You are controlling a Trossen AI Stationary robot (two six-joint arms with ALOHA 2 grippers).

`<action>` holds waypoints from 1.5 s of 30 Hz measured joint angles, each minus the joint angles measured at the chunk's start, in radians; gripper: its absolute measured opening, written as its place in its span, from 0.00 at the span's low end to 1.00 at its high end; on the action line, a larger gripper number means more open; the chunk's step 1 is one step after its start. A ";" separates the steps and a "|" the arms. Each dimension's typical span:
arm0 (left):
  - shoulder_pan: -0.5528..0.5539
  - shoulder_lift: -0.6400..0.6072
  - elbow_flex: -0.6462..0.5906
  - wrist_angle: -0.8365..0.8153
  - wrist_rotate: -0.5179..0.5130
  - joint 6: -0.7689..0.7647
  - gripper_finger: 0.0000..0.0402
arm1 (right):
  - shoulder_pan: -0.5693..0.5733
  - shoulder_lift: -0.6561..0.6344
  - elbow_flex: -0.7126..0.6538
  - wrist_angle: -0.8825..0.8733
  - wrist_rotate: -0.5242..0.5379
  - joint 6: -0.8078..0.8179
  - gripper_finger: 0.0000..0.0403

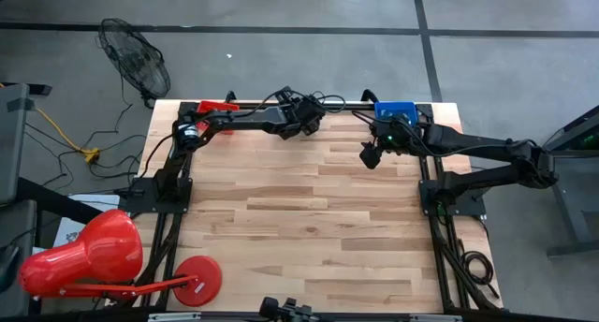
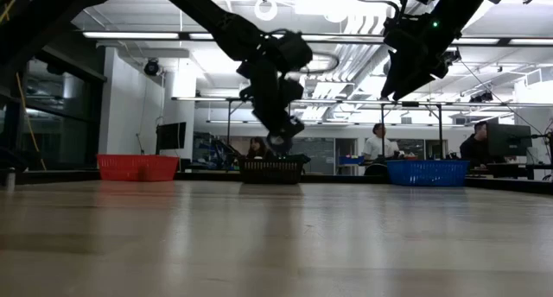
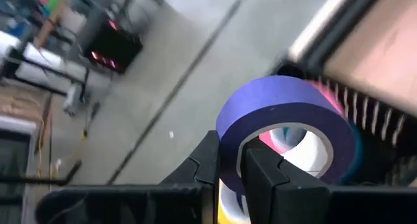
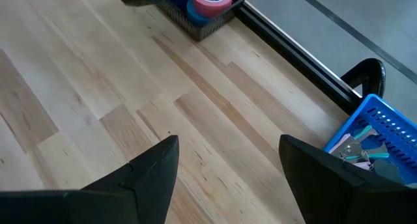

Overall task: Pick and place Stapler, Stapler remover, tape
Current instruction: Put the blue tape into the black bin

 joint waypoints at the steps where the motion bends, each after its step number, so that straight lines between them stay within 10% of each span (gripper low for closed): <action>1: 0.004 0.002 -0.001 -0.030 0.008 -0.021 0.08 | 0.000 0.000 0.000 0.000 0.001 0.000 0.64; 45: 0.025 0.020 0.050 -0.223 0.092 -0.141 0.09 | 0.000 0.000 0.000 -0.002 0.009 -0.009 0.64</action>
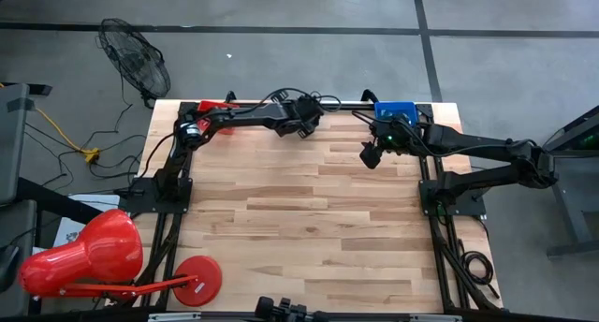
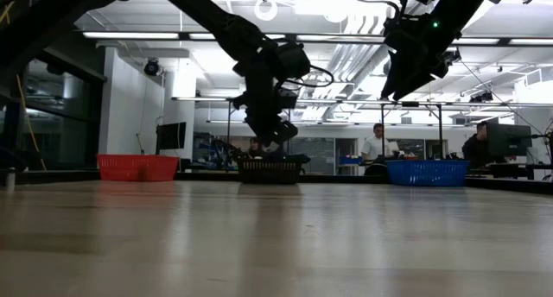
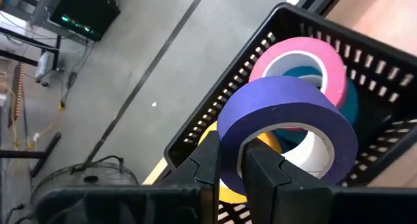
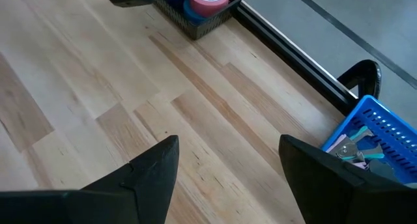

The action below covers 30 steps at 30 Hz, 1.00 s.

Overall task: Pick and place Stapler, Stapler remover, tape
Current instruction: Put the blue tape into the black bin

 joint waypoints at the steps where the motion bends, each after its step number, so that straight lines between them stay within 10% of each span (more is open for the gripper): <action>1: 0.001 0.000 0.000 -0.001 0.008 0.000 0.09 | 0.000 0.000 0.000 0.000 0.002 0.000 0.64; 30: 0.001 0.028 0.000 -0.002 0.015 0.023 0.15 | 0.000 0.000 0.000 -0.001 -0.019 -0.004 0.64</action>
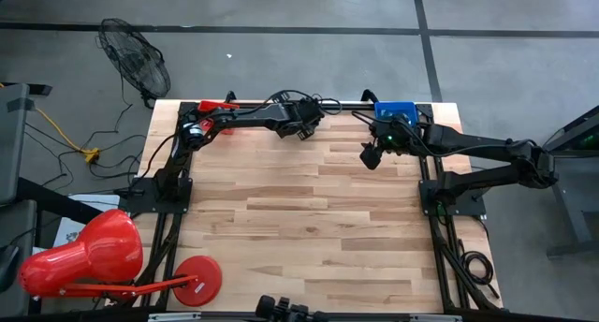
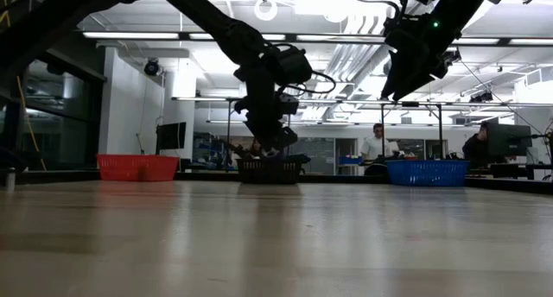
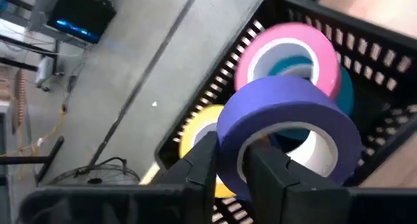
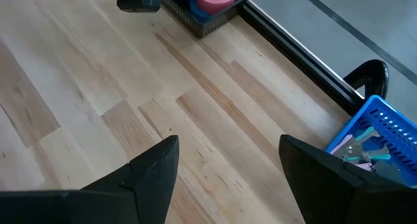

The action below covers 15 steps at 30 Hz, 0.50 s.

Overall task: Pick and place Stapler, Stapler remover, tape
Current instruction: Put the blue tape into the black bin

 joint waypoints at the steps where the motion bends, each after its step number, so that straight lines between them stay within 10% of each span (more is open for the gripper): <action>1: 0.000 0.001 0.000 -0.002 0.005 0.008 0.18 | 0.000 0.000 0.000 0.000 -0.001 -0.009 0.64; 15: 0.000 0.002 -0.003 0.002 0.056 0.059 0.43 | 0.000 0.000 0.000 -0.013 -0.006 -0.025 0.64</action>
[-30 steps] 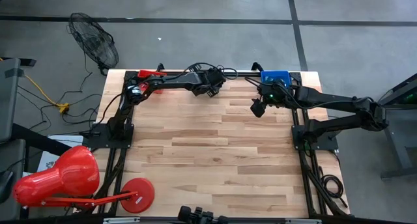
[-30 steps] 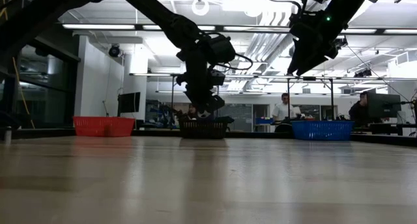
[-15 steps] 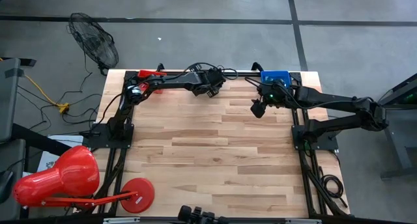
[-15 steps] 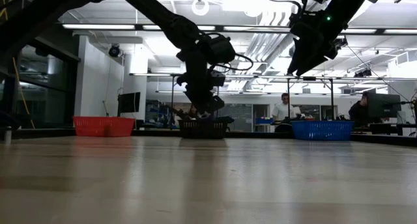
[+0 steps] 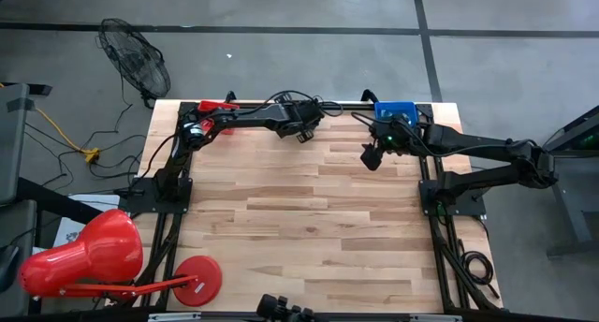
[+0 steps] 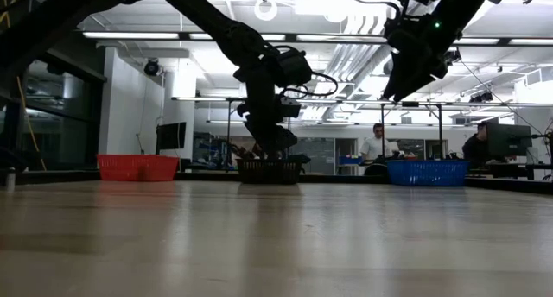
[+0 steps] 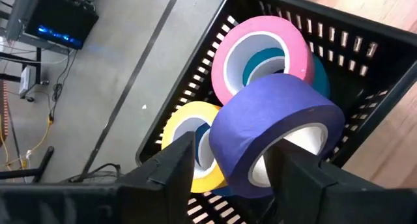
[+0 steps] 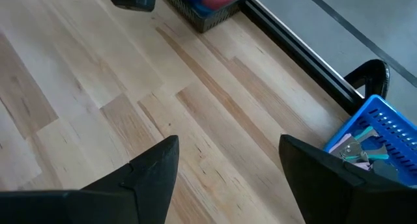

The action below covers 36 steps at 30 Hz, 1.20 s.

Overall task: Pick and place Stapler, Stapler remover, tape
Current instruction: Put the blue tape into the black bin

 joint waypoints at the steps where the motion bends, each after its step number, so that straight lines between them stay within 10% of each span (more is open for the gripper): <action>1: 0.000 0.000 0.000 0.000 0.000 0.001 0.44 | 0.000 0.000 0.000 -0.004 0.000 0.000 0.64; 36: 0.003 -0.011 0.169 -0.082 0.044 0.155 0.62 | 0.000 0.000 0.000 -0.012 0.002 -0.008 0.64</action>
